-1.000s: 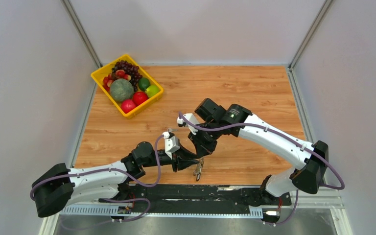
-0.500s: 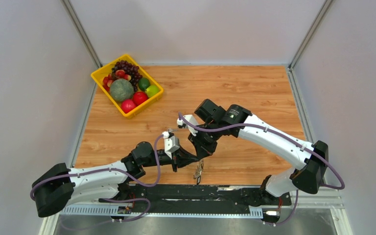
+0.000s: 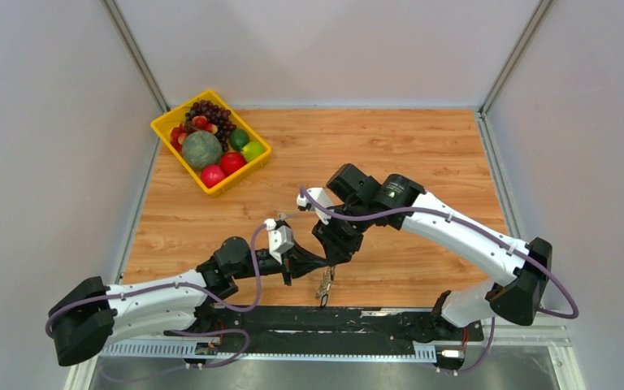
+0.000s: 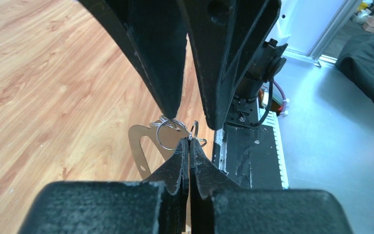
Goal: Remove the keys from the keyring
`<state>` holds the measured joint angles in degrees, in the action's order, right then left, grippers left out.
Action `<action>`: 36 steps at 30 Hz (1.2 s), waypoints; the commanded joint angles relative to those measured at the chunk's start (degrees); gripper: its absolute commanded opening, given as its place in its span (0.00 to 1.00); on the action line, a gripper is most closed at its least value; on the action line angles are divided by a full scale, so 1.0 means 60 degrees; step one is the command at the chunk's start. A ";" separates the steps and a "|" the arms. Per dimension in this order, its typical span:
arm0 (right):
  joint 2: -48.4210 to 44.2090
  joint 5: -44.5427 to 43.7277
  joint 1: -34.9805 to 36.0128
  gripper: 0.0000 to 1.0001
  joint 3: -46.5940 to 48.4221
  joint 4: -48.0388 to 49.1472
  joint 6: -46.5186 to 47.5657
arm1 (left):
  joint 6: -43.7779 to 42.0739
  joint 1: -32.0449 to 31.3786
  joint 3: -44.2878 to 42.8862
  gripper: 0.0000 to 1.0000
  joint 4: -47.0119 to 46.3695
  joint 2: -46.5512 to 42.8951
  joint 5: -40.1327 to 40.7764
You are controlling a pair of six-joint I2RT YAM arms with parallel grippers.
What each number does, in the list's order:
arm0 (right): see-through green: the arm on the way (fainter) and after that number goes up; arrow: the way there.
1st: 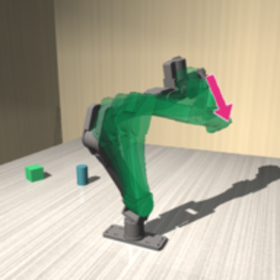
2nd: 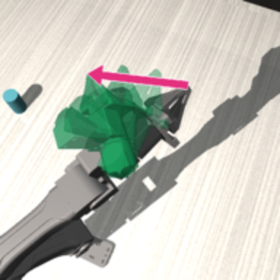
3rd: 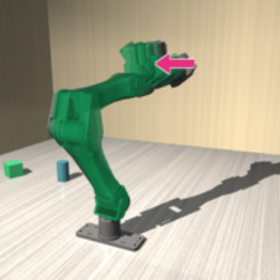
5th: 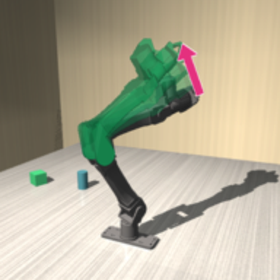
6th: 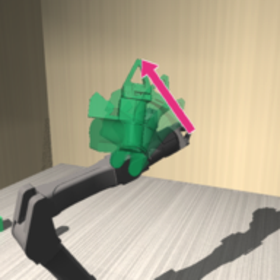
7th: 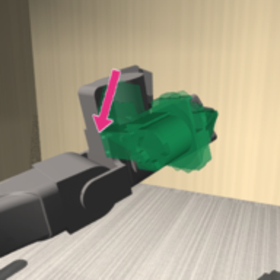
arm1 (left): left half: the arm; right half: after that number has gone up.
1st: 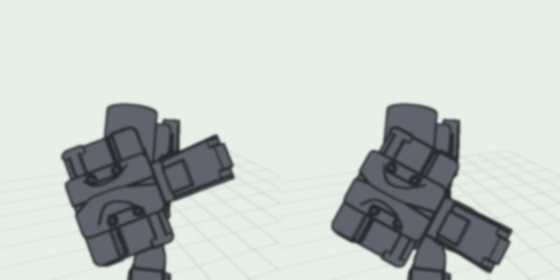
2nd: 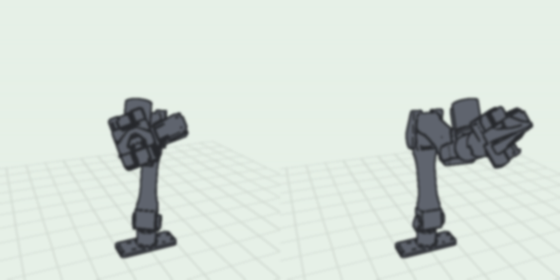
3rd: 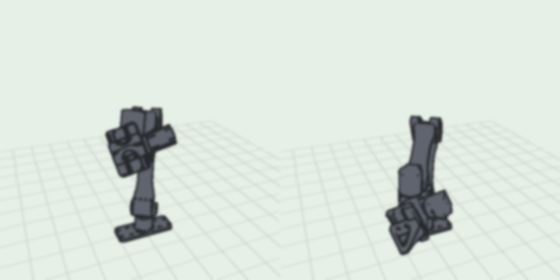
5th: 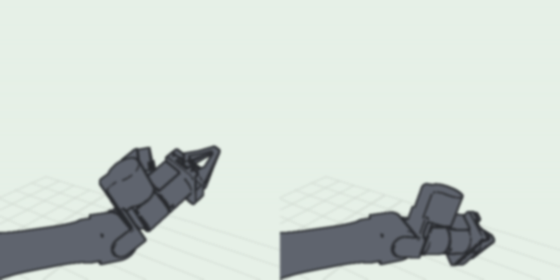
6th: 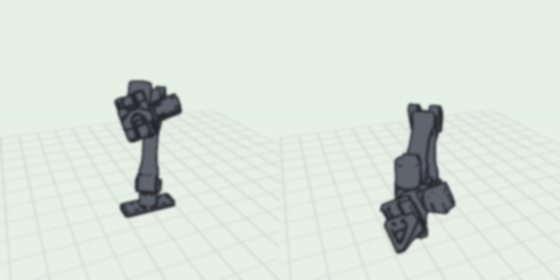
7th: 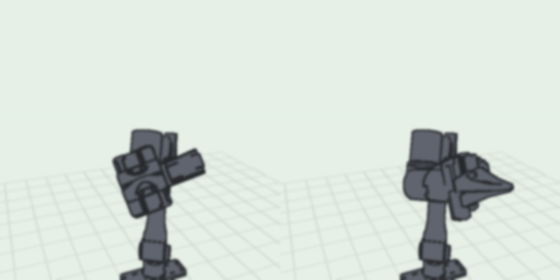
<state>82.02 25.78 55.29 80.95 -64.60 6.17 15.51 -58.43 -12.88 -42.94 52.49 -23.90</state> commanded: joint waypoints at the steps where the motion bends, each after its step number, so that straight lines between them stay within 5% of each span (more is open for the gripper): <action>1: -0.0699 -0.0698 -0.0227 0.44 0.0247 0.0186 -0.0164 | -0.0190 -0.0026 -0.0061 0.00 0.0219 -0.0603 0.0538; 7: -0.1739 -0.0890 -0.0488 0.47 -0.0635 0.0877 -0.0527 | 0.0006 -0.0017 -0.0216 0.00 0.1286 -0.1358 0.1744; 16: -0.4121 -0.1235 0.0389 0.45 -0.4539 0.5625 -0.1962 | 0.0455 0.0010 -0.0532 0.00 0.2168 -0.2391 0.2668; 25: -0.5618 -0.2281 0.0861 0.48 -0.6842 0.9338 -0.2264 | 0.0748 0.0014 -0.0679 0.00 0.2182 -0.2589 0.1993; 36: -0.6285 -0.1678 0.0858 0.49 -0.7646 1.0417 -0.1958 | 0.0973 0.0020 -0.0930 0.00 0.1762 -0.2572 0.0810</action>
<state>45.69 13.80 60.20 36.01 -7.44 -5.96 19.90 -58.41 -14.68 -27.73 37.43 -14.96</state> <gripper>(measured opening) 0.487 0.007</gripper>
